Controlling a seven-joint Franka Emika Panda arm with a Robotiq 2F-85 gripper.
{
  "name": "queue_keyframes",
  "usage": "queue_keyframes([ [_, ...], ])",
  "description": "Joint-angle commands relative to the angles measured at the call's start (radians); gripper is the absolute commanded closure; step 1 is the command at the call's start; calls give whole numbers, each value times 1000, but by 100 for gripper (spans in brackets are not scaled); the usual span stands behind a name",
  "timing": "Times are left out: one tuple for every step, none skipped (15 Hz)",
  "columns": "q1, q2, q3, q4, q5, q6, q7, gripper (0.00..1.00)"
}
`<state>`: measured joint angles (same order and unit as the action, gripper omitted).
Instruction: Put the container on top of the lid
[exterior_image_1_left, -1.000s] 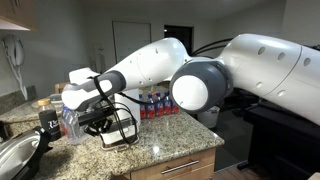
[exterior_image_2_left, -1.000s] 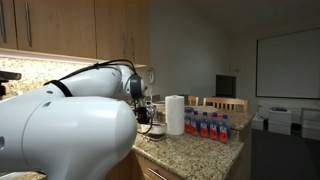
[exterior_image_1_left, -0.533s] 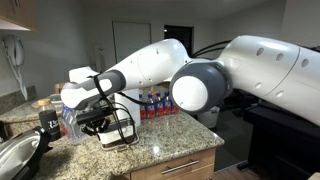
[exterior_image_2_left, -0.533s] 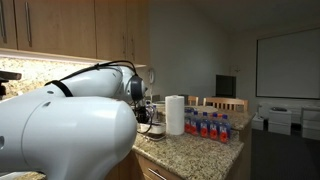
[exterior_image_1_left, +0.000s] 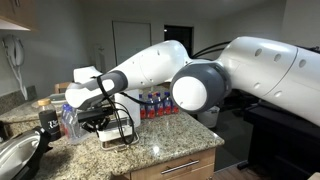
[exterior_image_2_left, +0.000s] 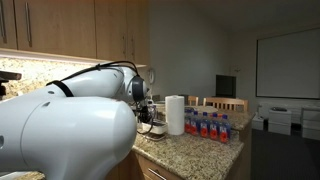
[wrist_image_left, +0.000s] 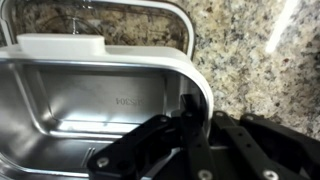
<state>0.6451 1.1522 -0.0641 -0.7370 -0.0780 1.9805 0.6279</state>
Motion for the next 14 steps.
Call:
queue_keyframes([
  [-7, -9, 7, -6, 22, 26, 55, 95],
  [-8, -11, 10, -8, 26, 17, 64, 95],
  [-7, -12, 10, -8, 28, 0, 76, 96],
  [-4, -12, 10, -7, 28, -8, 83, 96],
  [0, -13, 6, -4, 21, -14, 86, 96],
  [0, -13, 6, 1, 18, -26, 82, 96],
  [0, 0, 3, 0, 8, 5, 63, 92],
  [1, 0, 3, 0, 8, 1, 63, 92],
  [1, 0, 3, 0, 8, -1, 63, 92],
  [1, 0, 3, 0, 8, -2, 63, 96],
  [3, -1, 1, -4, 6, 4, 68, 96],
  [6, -2, -2, -11, 5, 9, 78, 96],
  [7, -3, -4, -16, 4, 17, 84, 96],
  [7, -1, -4, -18, 4, 22, 84, 96],
])
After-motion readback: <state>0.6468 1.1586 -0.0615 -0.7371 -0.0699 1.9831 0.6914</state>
